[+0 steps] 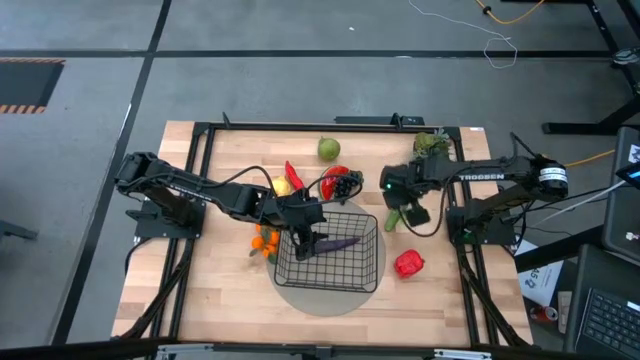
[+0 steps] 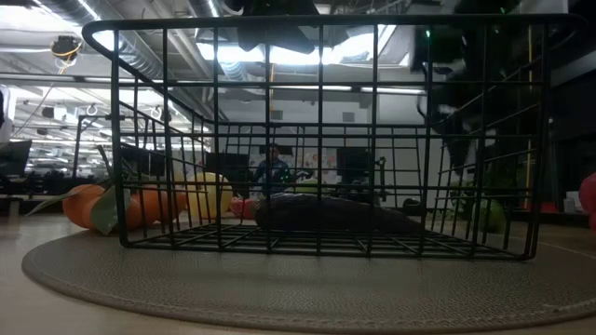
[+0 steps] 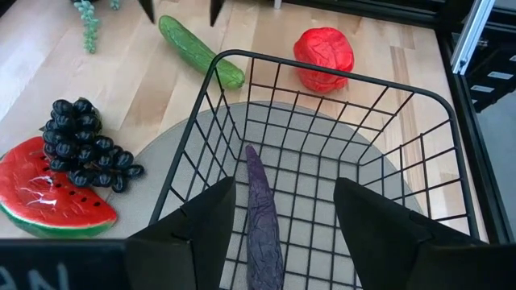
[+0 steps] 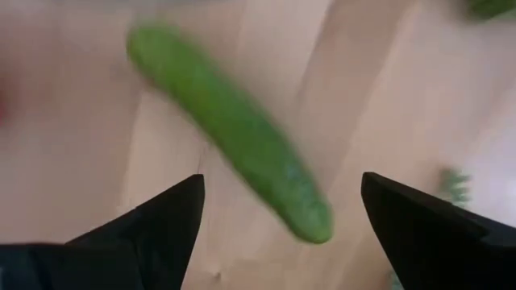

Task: Build produce basket
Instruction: Put the green cucumber into the black wire basket

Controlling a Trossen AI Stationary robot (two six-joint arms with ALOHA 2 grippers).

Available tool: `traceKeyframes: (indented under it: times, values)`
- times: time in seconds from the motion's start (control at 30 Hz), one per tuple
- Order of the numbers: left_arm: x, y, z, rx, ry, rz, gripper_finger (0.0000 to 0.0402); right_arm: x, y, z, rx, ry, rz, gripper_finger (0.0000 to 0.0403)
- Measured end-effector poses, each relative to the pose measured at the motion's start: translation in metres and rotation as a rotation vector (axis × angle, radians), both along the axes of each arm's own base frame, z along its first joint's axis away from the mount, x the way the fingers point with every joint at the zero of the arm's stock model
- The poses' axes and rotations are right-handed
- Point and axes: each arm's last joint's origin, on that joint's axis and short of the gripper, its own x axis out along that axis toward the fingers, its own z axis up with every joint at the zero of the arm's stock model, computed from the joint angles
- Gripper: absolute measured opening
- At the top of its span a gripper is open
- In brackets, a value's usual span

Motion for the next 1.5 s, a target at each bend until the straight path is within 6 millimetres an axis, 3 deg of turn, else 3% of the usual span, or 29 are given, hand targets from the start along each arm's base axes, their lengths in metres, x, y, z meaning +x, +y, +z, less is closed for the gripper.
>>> traceKeyframes:
  times: [0.23, 0.53, 0.73, 0.97, 1.2, 1.5]
  values:
    - [0.0, 0.0, 0.0, 0.0, 0.0, 0.0, 0.0207, -0.01, 0.007, -0.036, -0.146, 0.01, 0.033, 0.0336]
    - [0.002, 0.01, 0.0, 0.0, 0.0, 0.03, 0.0207, -0.013, 0.01, -0.054, -0.089, -0.058, 0.031, 0.0336]
    - [0.003, 0.016, 0.0, 0.0, 0.0, 0.045, 0.0207, -0.017, 0.011, -0.058, -0.054, -0.06, -0.123, 0.0332]
    - [0.003, 0.021, 0.0, 0.0, 0.0, 0.061, 0.0207, -0.017, 0.011, -0.058, -0.054, -0.061, -0.13, 0.0296]
    - [0.003, 0.021, 0.0, 0.0, 0.0, 0.061, 0.0207, -0.014, 0.006, -0.057, -0.161, -0.099, -0.189, 0.0256]
    - [0.003, 0.02, 0.0, 0.0, 0.0, 0.058, 0.0207, -0.009, 0.004, -0.056, -0.113, -0.169, -0.288, 0.0188]
